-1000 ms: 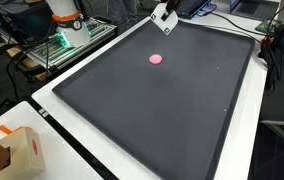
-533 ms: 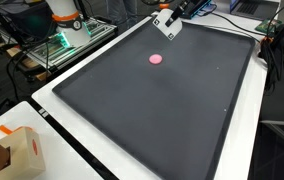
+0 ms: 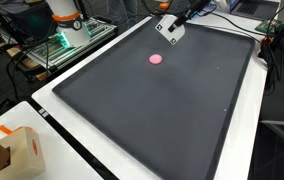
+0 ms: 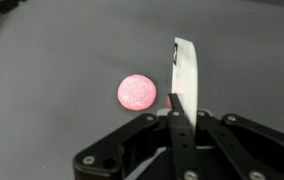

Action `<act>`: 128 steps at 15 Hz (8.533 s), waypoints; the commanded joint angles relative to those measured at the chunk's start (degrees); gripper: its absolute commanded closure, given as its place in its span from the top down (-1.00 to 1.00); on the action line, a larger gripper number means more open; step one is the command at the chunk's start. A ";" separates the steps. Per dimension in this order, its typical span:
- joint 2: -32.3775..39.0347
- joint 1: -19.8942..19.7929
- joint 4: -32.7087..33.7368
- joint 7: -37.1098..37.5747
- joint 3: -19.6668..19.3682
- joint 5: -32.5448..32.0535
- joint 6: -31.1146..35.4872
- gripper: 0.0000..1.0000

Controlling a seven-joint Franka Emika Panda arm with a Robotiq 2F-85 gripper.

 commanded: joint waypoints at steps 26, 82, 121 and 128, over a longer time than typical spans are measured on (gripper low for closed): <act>-21.50 -15.80 -30.48 10.31 -7.34 23.59 29.65 -0.98; -47.51 -18.30 -65.73 0.95 -6.19 32.34 49.16 -0.98; -54.64 -10.81 -59.81 -7.80 -0.17 17.72 51.35 -0.98; -46.21 -12.78 -60.93 -11.53 -2.24 16.58 54.88 -0.98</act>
